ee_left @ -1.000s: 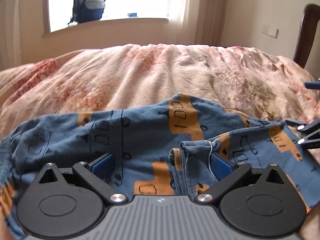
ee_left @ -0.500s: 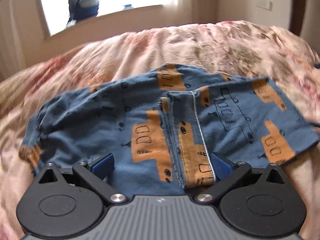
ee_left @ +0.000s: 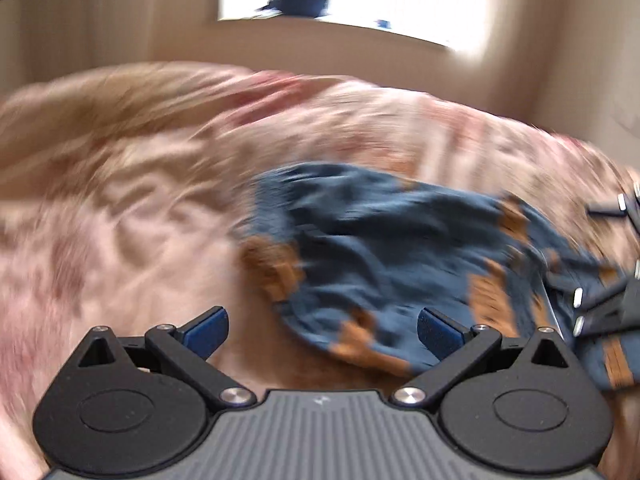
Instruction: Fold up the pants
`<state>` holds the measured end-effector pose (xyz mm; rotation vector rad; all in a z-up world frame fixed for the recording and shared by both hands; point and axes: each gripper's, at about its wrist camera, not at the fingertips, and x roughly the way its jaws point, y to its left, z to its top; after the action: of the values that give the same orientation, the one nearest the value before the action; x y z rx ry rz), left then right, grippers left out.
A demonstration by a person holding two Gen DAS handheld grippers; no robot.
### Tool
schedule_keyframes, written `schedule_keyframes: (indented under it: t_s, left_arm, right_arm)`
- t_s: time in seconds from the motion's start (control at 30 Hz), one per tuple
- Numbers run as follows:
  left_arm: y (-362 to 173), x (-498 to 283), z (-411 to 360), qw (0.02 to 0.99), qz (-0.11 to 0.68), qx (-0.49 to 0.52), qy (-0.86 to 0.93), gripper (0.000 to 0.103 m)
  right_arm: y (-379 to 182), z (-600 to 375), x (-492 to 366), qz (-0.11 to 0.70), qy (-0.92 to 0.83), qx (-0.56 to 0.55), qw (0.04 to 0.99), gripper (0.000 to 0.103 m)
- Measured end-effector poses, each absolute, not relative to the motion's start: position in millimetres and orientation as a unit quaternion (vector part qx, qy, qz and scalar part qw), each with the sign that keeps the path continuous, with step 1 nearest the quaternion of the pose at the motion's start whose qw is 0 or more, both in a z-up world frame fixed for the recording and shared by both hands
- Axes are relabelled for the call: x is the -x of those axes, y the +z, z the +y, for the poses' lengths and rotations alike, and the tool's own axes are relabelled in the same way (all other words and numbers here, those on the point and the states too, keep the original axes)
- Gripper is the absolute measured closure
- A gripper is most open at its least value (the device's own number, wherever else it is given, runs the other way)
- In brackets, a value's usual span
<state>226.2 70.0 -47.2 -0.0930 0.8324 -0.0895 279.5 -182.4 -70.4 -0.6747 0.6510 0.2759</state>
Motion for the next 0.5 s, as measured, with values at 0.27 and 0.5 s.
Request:
schedule_keyframes:
  t_s: [0.27, 0.5]
  left_arm:
    - [-59, -232, 125, 0.909, 0.367, 0.196, -0.015, 0.003]
    - [-58, -228, 127, 0.916, 0.346, 0.201, -0.031, 0.065]
  right_arm:
    - [-41, -181, -255, 0.269, 0.132, 0.297, 0.907, 0.001]
    - [-2, -142, -299, 0.247, 0.198, 0.279, 0.906, 0.006]
